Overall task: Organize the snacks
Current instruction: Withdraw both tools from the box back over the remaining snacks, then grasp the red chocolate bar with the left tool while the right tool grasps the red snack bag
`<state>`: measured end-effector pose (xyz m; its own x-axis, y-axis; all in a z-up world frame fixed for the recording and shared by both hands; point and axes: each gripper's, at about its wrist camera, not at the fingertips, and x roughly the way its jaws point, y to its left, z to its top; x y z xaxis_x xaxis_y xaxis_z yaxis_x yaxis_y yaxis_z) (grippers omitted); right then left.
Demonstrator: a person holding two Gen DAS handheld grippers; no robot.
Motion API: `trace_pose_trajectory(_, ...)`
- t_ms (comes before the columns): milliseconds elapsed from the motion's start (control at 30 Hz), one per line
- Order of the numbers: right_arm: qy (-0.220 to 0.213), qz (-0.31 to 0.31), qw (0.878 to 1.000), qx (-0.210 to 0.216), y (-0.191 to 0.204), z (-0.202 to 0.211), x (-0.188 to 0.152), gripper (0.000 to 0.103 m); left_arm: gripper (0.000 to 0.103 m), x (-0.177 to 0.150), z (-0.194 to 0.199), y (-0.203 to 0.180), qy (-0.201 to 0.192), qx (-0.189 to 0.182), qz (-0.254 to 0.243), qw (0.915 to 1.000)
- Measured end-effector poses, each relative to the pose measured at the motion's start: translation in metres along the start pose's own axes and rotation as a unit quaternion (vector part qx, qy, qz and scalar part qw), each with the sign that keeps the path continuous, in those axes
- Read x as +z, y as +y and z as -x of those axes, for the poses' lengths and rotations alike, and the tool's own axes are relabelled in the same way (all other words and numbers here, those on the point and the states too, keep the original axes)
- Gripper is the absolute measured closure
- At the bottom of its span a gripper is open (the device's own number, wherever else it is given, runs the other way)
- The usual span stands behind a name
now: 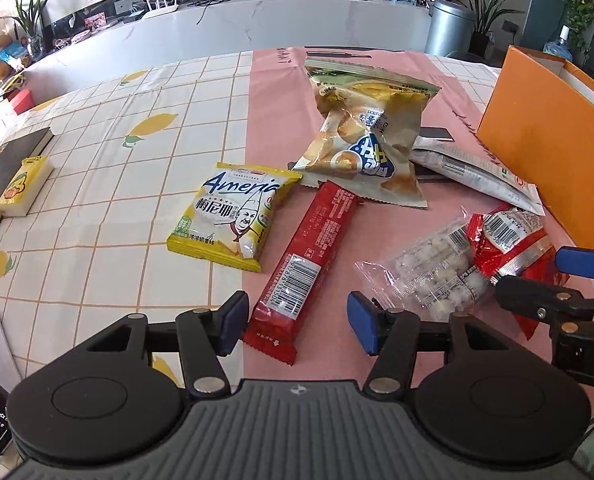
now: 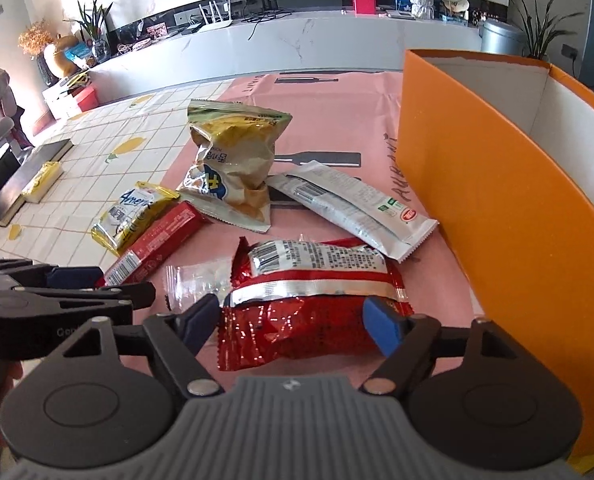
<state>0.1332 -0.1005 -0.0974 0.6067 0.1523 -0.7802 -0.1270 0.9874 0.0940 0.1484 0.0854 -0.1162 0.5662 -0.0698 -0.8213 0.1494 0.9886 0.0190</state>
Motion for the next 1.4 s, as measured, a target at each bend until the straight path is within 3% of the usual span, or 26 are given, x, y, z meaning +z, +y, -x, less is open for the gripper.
trace_pose_trajectory(100,-0.008,0.024,1.000,-0.005,0.000,0.009,-0.009,0.049,0.061,-0.002,0.002,-0.002,0.000,0.007,-0.006,1.0000)
trace_pose_trajectory(200,-0.005,0.039,0.999,-0.010,-0.001,0.015,-0.018,0.064,0.070,-0.006,0.006,-0.004,0.004,0.006,-0.005,1.0000)
trace_pose_trajectory(467,0.022,0.039,0.999,-0.013,-0.006,0.029,-0.040,0.072,0.076,-0.020,0.022,-0.017,0.022,0.002,0.003,0.9997)
trace_pose_trajectory(500,0.027,0.040,0.999,-0.011,-0.006,0.032,-0.043,0.079,0.076,-0.022,0.025,-0.018,0.026,0.000,0.006,0.9996)
trace_pose_trajectory(533,0.035,0.039,0.999,-0.009,-0.006,0.034,-0.046,0.095,0.076,-0.024,0.027,-0.018,0.031,-0.003,0.009,0.9995)
trace_pose_trajectory(567,0.047,0.035,0.998,-0.003,-0.007,0.035,-0.050,0.103,0.076,-0.026,0.030,-0.018,0.034,-0.007,0.014,0.9993)
trace_pose_trajectory(700,0.092,-0.011,0.996,0.012,-0.018,0.037,-0.063,0.103,0.076,-0.037,0.038,-0.019,0.045,-0.018,0.026,0.9985)
trace_pose_trajectory(767,0.089,-0.035,0.995,0.009,-0.025,0.040,-0.065,0.100,0.076,-0.040,0.040,-0.020,0.045,-0.018,0.024,0.9985)
trace_pose_trajectory(833,0.081,-0.065,0.995,0.005,-0.033,0.042,-0.061,0.088,0.075,-0.041,0.039,-0.020,0.045,-0.019,0.024,0.9985)
trace_pose_trajectory(867,0.072,-0.083,0.994,0.007,-0.037,0.044,-0.058,0.071,0.075,-0.041,0.039,-0.020,0.044,-0.021,0.025,0.9985)
trace_pose_trajectory(900,0.065,-0.098,0.993,0.008,-0.040,0.045,-0.055,0.060,0.073,-0.041,0.039,-0.019,0.041,-0.022,0.027,0.9985)
trace_pose_trajectory(967,0.061,-0.125,0.990,0.009,-0.046,0.043,-0.050,0.056,0.062,-0.040,0.040,-0.017,0.033,-0.025,0.033,0.9986)
trace_pose_trajectory(1033,0.069,-0.166,0.984,0.012,-0.055,0.039,-0.046,0.034,0.052,-0.037,0.040,-0.016,0.024,-0.025,0.037,0.9987)
trace_pose_trajectory(1233,0.081,-0.264,0.961,0.028,-0.074,0.017,-0.033,0.028,0.049,-0.030,0.031,-0.013,0.018,-0.019,0.052,0.9983)
trace_pose_trajectory(1400,0.074,-0.229,0.971,-0.008,-0.058,0.000,-0.015,0.027,0.040,-0.028,0.024,-0.012,0.016,-0.022,0.056,0.9981)
